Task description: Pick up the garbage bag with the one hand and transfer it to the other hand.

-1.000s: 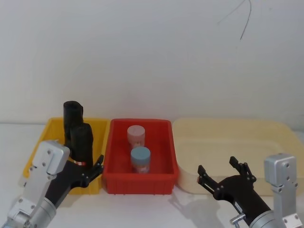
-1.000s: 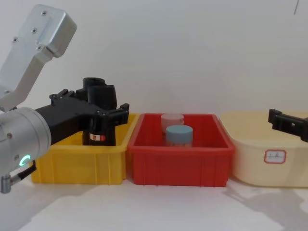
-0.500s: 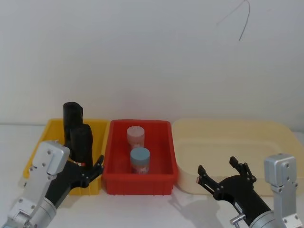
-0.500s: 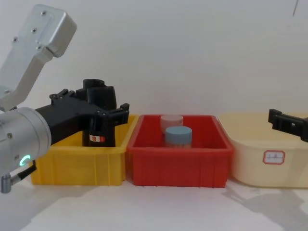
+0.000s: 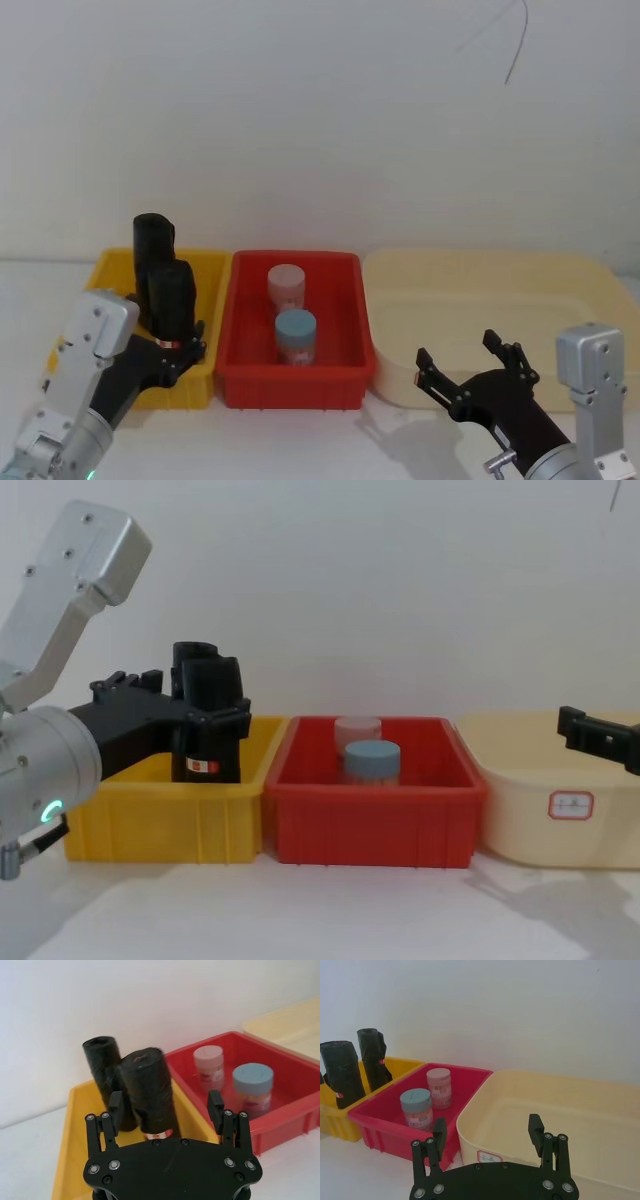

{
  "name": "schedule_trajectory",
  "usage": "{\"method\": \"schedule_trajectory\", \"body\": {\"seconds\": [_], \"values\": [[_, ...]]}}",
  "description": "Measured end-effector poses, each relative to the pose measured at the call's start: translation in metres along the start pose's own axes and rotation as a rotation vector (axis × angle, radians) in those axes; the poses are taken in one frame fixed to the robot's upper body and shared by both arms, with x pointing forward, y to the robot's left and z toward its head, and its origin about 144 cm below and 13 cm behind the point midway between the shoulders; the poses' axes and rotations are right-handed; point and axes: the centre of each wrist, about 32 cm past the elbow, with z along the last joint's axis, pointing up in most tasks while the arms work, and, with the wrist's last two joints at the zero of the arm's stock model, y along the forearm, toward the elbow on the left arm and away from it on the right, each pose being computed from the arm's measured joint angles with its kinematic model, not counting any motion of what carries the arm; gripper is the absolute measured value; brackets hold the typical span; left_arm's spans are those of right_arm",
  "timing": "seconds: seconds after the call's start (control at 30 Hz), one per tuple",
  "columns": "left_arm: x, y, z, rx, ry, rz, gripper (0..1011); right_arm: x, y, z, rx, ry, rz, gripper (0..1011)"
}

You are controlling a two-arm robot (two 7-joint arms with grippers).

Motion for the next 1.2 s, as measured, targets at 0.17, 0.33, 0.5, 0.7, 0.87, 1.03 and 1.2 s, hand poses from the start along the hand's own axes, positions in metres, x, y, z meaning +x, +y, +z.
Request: {"method": "schedule_trajectory", "body": {"seconds": [0.17,0.33,0.5,0.7,0.87,1.03,1.2], "values": [[0.002,-0.004,-0.002,0.015,0.005,0.02,1001,0.0,0.0,0.0,0.0,0.0,0.0,1000],[0.005,-0.01,-0.004,0.029,0.011,0.039,1001,0.0,0.0,0.0,0.0,0.0,0.0,1000],[0.006,-0.015,-0.006,0.039,0.016,0.05,1001,0.0,0.0,0.0,0.0,0.0,0.0,1000],[0.007,-0.021,-0.007,0.043,0.022,0.053,1001,0.0,0.0,0.0,0.0,0.0,0.0,1000],[0.007,-0.029,-0.007,0.045,0.032,0.049,1001,0.0,0.0,0.0,0.0,0.0,0.0,1000],[0.007,-0.036,-0.006,0.045,0.043,0.041,1001,0.0,0.0,0.0,0.0,0.0,0.0,1000],[0.007,-0.046,-0.004,0.041,0.061,0.032,1001,0.0,0.0,0.0,0.0,0.0,0.0,1000]]}}
